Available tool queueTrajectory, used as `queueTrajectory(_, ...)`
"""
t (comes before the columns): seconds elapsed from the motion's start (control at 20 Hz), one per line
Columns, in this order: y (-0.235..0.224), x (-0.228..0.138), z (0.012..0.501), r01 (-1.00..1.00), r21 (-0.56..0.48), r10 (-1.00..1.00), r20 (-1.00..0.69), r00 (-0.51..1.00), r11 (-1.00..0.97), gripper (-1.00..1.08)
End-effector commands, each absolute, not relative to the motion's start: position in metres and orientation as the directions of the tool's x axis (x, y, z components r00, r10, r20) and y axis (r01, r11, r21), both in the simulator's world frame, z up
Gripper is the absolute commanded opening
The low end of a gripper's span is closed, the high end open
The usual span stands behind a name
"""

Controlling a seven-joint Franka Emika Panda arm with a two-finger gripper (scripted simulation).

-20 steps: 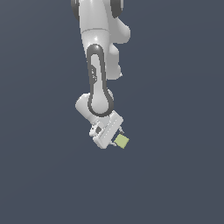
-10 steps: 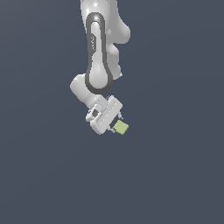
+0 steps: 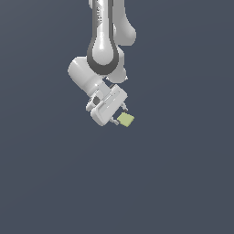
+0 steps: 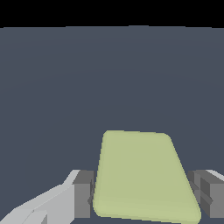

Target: Pick up the object and move it to a goal position.

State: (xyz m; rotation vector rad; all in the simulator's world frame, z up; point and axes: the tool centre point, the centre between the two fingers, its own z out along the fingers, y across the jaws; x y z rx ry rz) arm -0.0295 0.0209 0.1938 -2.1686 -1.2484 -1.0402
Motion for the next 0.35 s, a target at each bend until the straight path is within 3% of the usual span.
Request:
queueTrajectory(0.0, 0.0201, -0.0337, 0.2032, 0.865, 0.001, 0.544, 0.778, 0.315, -0.502, -1.0)
queueTrajectory(0.3, 0.0193, -0.0347, 0.2087, 0.866, 0.003, 0.546, 0.776, 0.314, -0.501, -1.0)
